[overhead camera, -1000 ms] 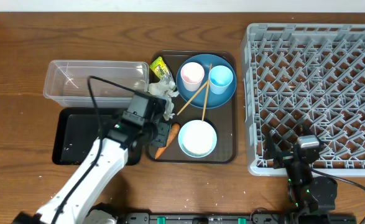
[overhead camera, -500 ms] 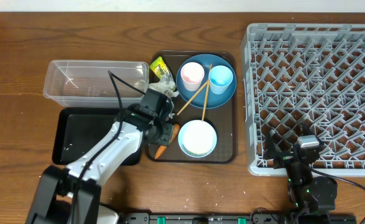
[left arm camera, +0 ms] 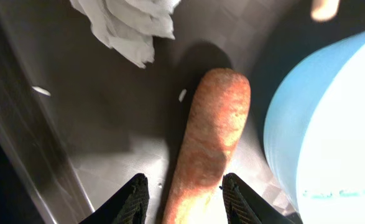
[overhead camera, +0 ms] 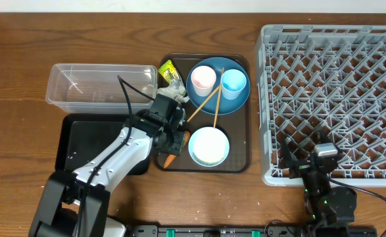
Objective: Sort waste into correct bins and load items into the dishwasher rack
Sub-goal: 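Move the left gripper over the orange carrot on the brown tray, then close the left gripper on the carrot and lift it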
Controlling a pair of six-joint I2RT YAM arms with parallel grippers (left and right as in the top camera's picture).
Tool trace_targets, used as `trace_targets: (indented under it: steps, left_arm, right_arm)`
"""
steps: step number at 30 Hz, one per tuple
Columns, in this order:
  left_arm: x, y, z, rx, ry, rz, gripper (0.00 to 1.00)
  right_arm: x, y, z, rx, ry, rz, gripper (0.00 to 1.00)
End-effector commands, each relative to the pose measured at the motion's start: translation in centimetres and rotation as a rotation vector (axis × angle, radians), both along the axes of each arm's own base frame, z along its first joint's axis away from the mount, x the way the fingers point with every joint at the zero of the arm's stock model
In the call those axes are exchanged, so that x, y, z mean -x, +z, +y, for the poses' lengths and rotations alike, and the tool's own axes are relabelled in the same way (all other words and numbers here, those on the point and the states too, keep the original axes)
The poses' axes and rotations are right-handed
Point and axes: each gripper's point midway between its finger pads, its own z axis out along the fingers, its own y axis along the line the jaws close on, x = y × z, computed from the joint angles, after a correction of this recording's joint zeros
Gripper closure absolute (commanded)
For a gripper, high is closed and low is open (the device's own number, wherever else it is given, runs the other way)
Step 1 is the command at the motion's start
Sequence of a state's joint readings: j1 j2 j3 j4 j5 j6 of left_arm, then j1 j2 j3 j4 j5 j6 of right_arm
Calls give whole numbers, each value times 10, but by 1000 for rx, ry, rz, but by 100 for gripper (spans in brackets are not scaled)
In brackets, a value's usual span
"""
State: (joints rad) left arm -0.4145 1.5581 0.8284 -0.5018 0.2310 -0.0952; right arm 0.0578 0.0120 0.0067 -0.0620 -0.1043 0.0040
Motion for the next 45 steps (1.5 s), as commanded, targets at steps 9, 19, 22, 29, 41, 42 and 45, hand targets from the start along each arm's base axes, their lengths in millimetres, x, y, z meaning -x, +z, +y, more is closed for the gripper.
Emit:
trace_targets:
  steps: [9,19,22,29,41,42,45]
  left_arm:
    - [16,-13,0,-3,-33,36,59]
    - [21,-16,-16,8,-90,9,59]
    - [21,-17,-15,-3,-89,4,59]
    - [16,-21,-9,-42,-71,-11,62]
    - [18,-33,-8,-56,-73,18,66]
    - [18,-33,-8,-55,-73,18,67]
    - [16,-32,-9,-53,-73,12,76]
  right_arm:
    - [0,0,2,-7,9,-1,1]
    - [1,0,2,-7,9,-1,1]
    - [1,0,2,-7,9,-1,1]
    - [0,0,2,-7,9,-1,1]
    - [1,0,2,-7,9,-1,1]
    - [0,0,2,-7,9,-1,1]
    - [1,0,2,-7,9,-1,1]
